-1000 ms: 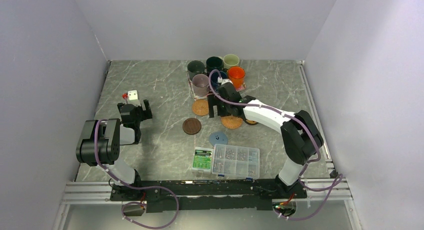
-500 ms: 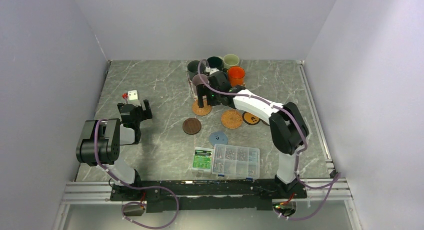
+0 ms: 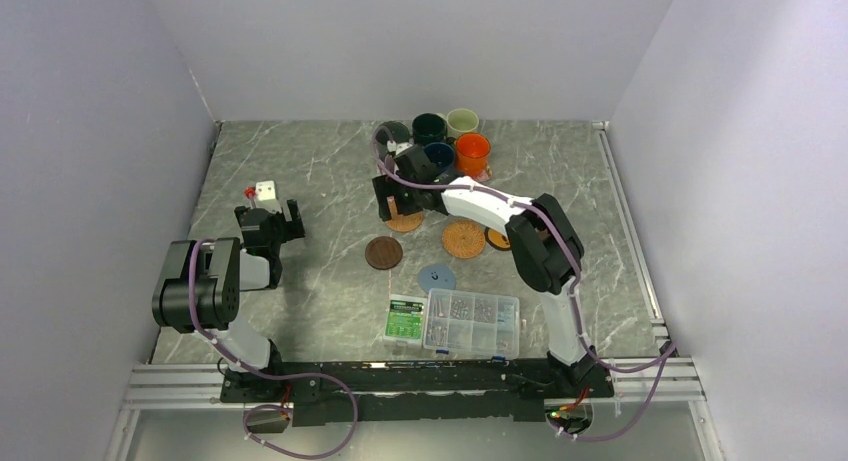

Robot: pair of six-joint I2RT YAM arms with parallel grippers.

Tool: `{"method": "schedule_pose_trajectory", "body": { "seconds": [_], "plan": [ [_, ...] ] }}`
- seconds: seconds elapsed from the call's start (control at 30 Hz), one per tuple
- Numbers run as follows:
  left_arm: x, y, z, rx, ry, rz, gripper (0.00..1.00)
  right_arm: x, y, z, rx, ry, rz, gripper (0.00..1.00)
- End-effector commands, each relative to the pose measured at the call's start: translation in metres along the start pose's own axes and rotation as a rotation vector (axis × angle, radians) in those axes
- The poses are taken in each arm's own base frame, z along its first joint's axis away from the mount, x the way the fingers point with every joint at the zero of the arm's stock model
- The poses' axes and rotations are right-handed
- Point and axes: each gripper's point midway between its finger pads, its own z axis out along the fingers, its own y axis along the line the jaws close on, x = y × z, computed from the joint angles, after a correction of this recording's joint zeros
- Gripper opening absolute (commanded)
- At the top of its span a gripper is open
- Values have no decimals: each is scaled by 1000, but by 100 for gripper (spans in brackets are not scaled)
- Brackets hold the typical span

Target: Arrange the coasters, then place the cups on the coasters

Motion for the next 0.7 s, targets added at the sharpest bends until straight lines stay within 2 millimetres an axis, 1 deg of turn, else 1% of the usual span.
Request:
{"method": "schedule_pose_trajectory", "body": {
  "seconds": [0.0, 0.17, 0.3, 0.5, 0.67],
  "plan": [
    [-12, -2, 2, 16, -49, 6, 94, -19, 11, 4, -49, -25, -56, 93],
    [-12, -2, 2, 14, -49, 6, 94, -6, 7, 15, -47, 9, -67, 93],
    [-12, -2, 1, 15, -48, 6, 94, 8, 3, 21, -39, 45, -63, 93],
    [-12, -2, 2, 14, -47, 6, 94, 25, -2, 16, -32, 71, -50, 93],
    [-12, -2, 2, 16, -49, 6, 94, 44, -13, 3, 1, 99, -40, 93]
  ]
}}
